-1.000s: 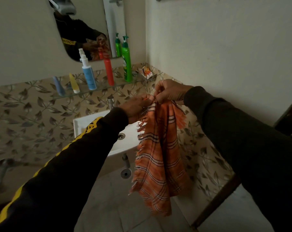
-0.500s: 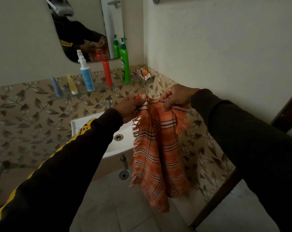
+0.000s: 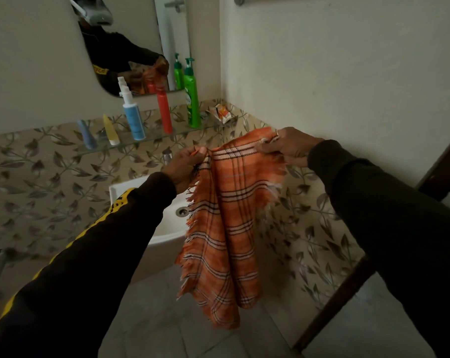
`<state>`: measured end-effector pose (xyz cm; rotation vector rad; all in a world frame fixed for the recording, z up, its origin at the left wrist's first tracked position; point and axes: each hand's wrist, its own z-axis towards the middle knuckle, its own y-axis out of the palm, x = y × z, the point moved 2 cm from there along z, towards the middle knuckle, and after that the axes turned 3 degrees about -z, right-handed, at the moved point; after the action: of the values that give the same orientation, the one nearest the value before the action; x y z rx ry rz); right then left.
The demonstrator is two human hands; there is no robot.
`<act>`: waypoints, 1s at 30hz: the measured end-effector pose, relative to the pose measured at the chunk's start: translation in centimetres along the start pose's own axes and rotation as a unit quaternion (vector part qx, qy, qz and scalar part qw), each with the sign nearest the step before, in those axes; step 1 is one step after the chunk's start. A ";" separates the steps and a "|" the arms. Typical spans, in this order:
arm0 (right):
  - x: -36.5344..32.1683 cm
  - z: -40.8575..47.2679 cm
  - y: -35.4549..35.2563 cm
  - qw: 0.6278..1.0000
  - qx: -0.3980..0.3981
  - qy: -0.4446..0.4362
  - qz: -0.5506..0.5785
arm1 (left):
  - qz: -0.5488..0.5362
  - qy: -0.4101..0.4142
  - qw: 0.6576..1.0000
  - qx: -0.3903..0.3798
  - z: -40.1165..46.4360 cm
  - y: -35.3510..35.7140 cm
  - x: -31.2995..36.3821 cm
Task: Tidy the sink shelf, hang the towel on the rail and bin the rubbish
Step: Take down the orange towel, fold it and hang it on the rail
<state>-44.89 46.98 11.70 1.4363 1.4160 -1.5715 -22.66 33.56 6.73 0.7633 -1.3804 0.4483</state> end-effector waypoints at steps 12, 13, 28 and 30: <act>-2.4 0.6 2.9 0.985 0.050 -0.056 0.154 | 0.006 -0.035 0.999 0.000 0.2 1.4 0.7; -2.4 0.7 3.0 0.985 0.057 -0.062 0.151 | 0.002 -0.038 0.999 0.008 0.2 1.6 0.9; -2.2 1.1 3.2 0.988 0.111 -0.098 -0.037 | -0.071 -0.003 0.996 0.053 1.1 5.1 2.7; -2.0 1.0 3.2 0.990 0.103 -0.093 -0.030 | -0.068 0.003 0.994 0.085 1.0 5.5 2.6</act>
<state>-41.77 44.73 12.43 1.3302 1.2282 -1.8845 -26.71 36.21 10.48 0.9884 -1.2867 0.4642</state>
